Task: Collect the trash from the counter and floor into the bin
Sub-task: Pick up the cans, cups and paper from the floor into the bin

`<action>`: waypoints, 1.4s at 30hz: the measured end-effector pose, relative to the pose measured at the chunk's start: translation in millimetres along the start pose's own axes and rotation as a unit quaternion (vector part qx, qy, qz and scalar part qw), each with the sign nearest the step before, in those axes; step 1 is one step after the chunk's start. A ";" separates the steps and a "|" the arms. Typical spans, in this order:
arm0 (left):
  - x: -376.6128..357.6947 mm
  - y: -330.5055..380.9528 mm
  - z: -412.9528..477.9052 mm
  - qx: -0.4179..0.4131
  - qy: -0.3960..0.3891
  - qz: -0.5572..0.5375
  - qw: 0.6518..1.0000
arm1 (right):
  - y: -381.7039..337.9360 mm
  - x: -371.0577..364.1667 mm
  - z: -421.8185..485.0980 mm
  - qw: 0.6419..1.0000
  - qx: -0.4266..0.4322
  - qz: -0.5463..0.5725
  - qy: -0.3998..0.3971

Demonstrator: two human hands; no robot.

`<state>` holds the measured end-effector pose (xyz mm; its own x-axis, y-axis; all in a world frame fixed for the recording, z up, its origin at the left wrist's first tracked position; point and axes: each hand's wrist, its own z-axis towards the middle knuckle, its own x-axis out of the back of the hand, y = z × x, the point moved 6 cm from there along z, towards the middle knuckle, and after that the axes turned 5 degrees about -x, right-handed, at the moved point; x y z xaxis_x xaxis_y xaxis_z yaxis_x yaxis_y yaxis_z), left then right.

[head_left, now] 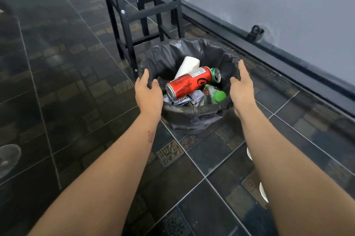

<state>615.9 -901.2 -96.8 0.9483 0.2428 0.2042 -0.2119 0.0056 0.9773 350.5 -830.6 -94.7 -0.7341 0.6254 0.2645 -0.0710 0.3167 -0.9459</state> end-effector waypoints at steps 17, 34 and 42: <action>-35.1 25.4 28.0 -0.192 -0.065 0.292 0.935 | -10.1 10.0 7.1 0.950 0.098 -0.290 0.062; -138.1 27.0 -195.6 -0.541 -0.332 0.331 0.698 | 71.9 156.4 -93.8 0.907 0.012 -0.407 0.107; -197.4 -33.4 -247.4 -0.427 -0.494 0.406 0.639 | 164.8 176.7 -144.7 0.869 -0.116 -0.480 0.038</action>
<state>377.3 -709.3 -183.8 0.0410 -0.2272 0.9730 -0.3804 0.8969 0.2255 306.9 -564.7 -176.6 -0.3649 0.0361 0.9303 -0.4819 0.8477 -0.2219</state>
